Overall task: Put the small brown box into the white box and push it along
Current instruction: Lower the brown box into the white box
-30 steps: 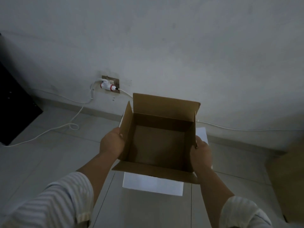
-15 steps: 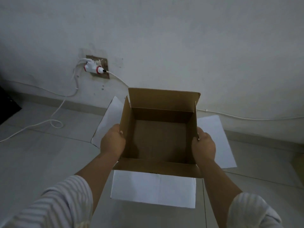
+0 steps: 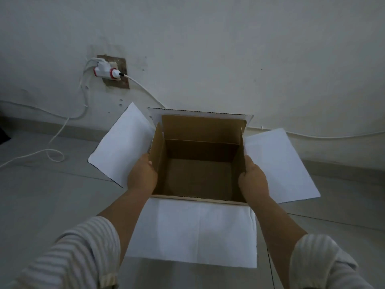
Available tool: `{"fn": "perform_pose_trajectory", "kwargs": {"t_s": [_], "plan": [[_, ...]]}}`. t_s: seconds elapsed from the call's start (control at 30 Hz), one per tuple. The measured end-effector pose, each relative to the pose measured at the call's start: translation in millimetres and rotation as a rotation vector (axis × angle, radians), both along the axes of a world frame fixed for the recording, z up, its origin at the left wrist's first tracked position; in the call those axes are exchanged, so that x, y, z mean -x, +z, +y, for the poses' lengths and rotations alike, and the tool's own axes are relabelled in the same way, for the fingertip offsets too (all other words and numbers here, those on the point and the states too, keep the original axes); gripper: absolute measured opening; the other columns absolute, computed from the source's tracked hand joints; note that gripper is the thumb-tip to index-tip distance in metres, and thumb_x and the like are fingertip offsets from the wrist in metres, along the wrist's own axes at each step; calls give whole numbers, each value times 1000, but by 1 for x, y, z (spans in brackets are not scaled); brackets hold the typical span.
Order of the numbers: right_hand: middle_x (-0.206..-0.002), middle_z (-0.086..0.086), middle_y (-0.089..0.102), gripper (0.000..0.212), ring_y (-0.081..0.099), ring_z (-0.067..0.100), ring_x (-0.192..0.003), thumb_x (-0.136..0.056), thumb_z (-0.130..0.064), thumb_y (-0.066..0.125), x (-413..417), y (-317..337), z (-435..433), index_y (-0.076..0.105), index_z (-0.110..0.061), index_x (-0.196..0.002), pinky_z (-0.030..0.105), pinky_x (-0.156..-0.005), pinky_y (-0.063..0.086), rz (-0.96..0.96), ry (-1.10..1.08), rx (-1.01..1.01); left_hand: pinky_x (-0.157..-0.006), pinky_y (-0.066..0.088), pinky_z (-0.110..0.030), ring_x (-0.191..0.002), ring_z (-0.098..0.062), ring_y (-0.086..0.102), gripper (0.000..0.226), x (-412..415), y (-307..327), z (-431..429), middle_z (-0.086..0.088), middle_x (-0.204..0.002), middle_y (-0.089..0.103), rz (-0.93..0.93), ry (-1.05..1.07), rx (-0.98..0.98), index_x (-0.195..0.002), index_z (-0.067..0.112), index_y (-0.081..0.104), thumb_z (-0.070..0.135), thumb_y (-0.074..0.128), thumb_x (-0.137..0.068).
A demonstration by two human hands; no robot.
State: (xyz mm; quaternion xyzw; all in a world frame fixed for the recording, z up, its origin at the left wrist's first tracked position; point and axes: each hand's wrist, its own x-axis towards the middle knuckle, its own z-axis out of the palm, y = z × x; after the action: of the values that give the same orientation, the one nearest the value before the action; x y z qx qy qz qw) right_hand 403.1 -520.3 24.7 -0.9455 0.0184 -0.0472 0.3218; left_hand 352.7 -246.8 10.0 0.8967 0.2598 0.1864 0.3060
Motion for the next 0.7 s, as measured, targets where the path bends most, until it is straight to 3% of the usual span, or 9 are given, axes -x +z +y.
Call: {"fn": "perform_pose_trajectory", "kwargs": {"t_s": [0.07,0.13,0.27,0.37,0.53,0.6,0.7], "plan": [[-129,14,54,58,57,33,-111,-92,0,42,1,-3,-2,27,-21,-144,42,-98,49,51,26,44,-76,41,-34,-94,-31,57,29,2,-1,-2,-16,-114,62,6,-42,68,-124,14,50,10,37,-98],[-136,15,49,58,51,33,-120,-91,-2,46,4,-10,-2,28,-19,-144,43,-104,44,149,96,139,-94,43,-37,-117,-33,52,43,9,-8,-4,-12,-134,53,76,-117,94,-138,19,39,8,39,-97],[-143,16,41,55,42,32,-130,-90,-5,54,14,-29,4,34,-12,-141,41,-110,36,358,218,281,-116,29,-46,-139,-32,34,54,25,-35,-10,-11,-155,31,324,-279,-69,-147,15,29,8,39,-95],[-144,14,40,53,40,29,-131,-89,-3,54,20,-32,8,36,-9,-139,39,-110,34,360,234,312,-117,28,-45,-141,-30,33,46,30,-42,-11,-11,-156,29,321,-306,-88,-145,10,34,15,36,-99],[-148,10,38,38,31,27,-137,-96,-19,43,36,-30,26,46,-10,-133,39,-112,28,39,363,421,-120,10,-44,-149,-28,6,50,33,-42,-22,-9,-162,10,327,-346,-377,-147,14,30,33,29,-100],[-150,5,36,43,26,24,-140,-97,-35,39,44,-34,42,42,-16,-136,40,-115,21,73,452,369,-120,2,-46,-150,-27,4,55,34,-44,-30,-6,-162,11,338,-437,-464,-148,18,27,41,21,-98],[-149,-1,38,54,31,22,-138,-93,-54,33,50,-53,48,37,-26,-138,43,-116,18,131,468,385,-120,5,-48,-148,-24,16,63,35,-48,-30,-1,-158,26,407,-502,-406,-145,24,32,52,14,-91]]}}
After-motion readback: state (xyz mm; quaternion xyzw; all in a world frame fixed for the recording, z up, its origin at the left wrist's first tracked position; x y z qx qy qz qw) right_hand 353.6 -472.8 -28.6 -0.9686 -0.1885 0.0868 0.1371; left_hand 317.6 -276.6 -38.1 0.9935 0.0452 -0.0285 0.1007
